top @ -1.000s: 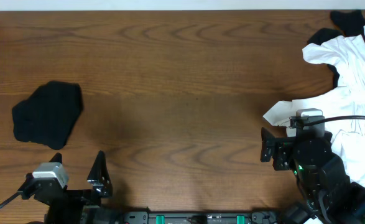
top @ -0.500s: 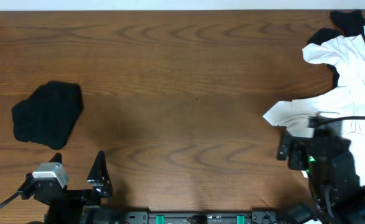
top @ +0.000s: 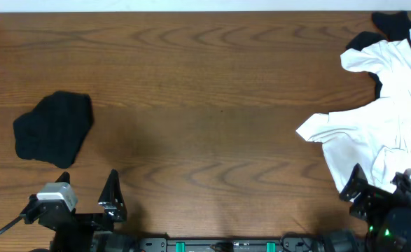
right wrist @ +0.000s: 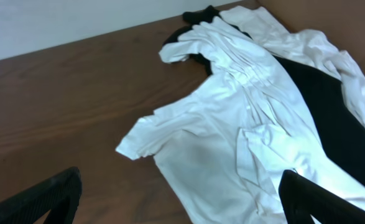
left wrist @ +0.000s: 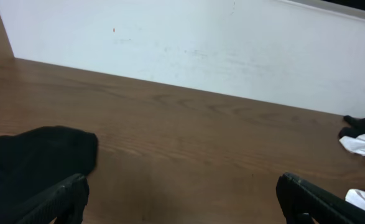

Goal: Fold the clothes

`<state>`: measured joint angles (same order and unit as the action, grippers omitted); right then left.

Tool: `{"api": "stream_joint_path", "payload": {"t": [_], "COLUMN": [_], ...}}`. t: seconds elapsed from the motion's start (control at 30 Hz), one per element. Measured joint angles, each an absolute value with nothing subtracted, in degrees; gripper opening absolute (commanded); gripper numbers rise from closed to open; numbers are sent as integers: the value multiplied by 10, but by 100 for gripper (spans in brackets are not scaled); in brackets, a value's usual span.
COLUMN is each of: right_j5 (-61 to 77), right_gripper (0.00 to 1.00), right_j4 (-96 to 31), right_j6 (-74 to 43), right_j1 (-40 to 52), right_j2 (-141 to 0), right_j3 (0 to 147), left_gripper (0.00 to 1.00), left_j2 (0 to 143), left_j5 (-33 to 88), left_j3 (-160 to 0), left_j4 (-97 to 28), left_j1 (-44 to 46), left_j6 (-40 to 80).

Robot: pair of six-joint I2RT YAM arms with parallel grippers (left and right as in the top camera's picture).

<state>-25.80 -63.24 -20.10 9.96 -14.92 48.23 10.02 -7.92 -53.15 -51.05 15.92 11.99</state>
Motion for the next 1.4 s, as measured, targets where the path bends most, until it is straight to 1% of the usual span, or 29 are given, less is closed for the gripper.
{"api": "stream_joint_path", "payload": {"t": [0.3, 0.47, 0.53, 0.67, 0.77, 0.83, 0.93, 1.03, 1.4], "right_j5": [-242, -211, -196, -148, -99, -73, -45, -30, -17], "right_gripper": [99, 99, 99, 99, 99, 99, 99, 99, 99], "right_j4": [-611, -514, -442, -253, -88, -13, -41, -39, -40], "right_j6": [-201, -183, -170, -140, -116, -99, -69, -50, -32], "right_j1": [48, 40, 37, 17, -4, -14, -17, -17, -17], "right_j2": [-10, -6, -6, -7, -8, -6, -7, -7, -7], "right_j3": [370, 309, 272, 172, 82, 36, 5, 5, 5], "left_gripper": [98, 98, 98, 98, 98, 98, 98, 98, 98], "left_j2": [100, 100, 100, 100, 100, 100, 100, 100, 100], "left_j5": [-79, -79, -79, -79, -79, -79, -79, -79, -79], "left_j3": [-531, -531, -531, -531, -531, -530, -530, -530, -530], "left_j4": [-511, -511, -511, -511, -511, -511, -511, -511, -511], "left_j1": [159, 159, 159, 159, 159, 159, 159, 159, 159], "left_j6": [120, 120, 120, 120, 120, 120, 120, 120, 120]}}
